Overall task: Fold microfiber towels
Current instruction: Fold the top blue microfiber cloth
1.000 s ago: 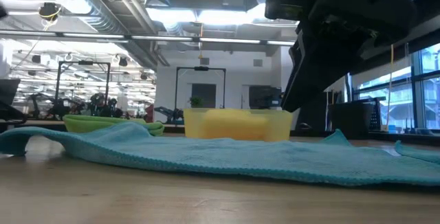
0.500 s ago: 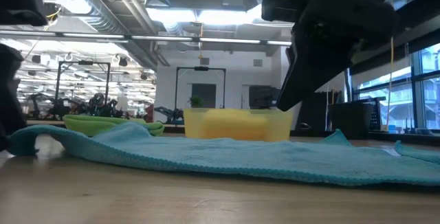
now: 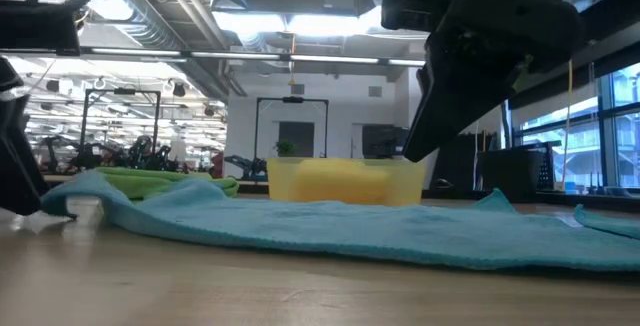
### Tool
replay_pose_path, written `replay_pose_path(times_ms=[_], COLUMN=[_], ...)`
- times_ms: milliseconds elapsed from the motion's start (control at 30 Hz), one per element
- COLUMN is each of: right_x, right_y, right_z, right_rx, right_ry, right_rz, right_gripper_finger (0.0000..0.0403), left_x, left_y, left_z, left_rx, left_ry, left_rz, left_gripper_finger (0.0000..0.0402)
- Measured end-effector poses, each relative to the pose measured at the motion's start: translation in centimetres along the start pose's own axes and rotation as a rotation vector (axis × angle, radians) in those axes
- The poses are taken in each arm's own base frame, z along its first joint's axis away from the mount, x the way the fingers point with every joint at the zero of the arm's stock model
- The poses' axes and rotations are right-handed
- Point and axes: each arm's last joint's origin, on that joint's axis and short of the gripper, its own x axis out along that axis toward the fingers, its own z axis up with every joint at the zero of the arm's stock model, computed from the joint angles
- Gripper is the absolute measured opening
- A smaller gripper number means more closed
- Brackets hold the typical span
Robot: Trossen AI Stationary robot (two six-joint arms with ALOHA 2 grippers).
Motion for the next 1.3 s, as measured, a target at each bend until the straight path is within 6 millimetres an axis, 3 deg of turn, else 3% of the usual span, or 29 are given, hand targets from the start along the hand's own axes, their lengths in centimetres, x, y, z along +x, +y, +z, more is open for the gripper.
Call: replay_pose_path(times_ms=[133, 267, 533, 733, 967, 1133, 1300], right_x=[0.0, 0.0, 0.0, 0.0, 0.0, 0.0, 0.0], right_y=[0.0, 0.0, 0.0, 0.0, 0.0, 0.0, 0.1], right_z=[0.0, 0.0, 0.0, 0.0, 0.0, 0.0, -0.1], right_rx=[0.0, 0.0, 0.0, -0.007, -0.021, -0.023, -0.025], right_ry=[0.0, 0.0, 0.001, 0.01, 0.011, 0.011, 0.016], right_rz=[0.0, 0.0, 0.0, 0.016, 0.017, 0.017, 0.028], right_gripper_finger=[0.0194, 0.0194, 0.0194, 0.0194, 0.0194, 0.0194, 0.0194], left_x=[-0.3, -0.6, -1.1, -0.7, 0.7, 2.2, 3.6], left_y=[1.2, 1.1, 1.3, 1.4, 4.0, 6.5, 8.3], left_z=[-0.4, -0.7, -1.4, -0.9, -0.7, -1.3, -1.3], left_rx=[-0.012, -0.003, 0.206, 0.24, 0.113, 0.11, 0.145], left_ry=[0.015, 0.0, -0.003, 0.013, -0.028, -0.024, -0.101], left_rz=[0.1, 0.087, 0.081, -0.076, -0.283, -0.282, -0.451], left_gripper_finger=[0.0232, 0.0232, 0.0231, 0.0213, 0.0204, 0.0204, 0.0204])
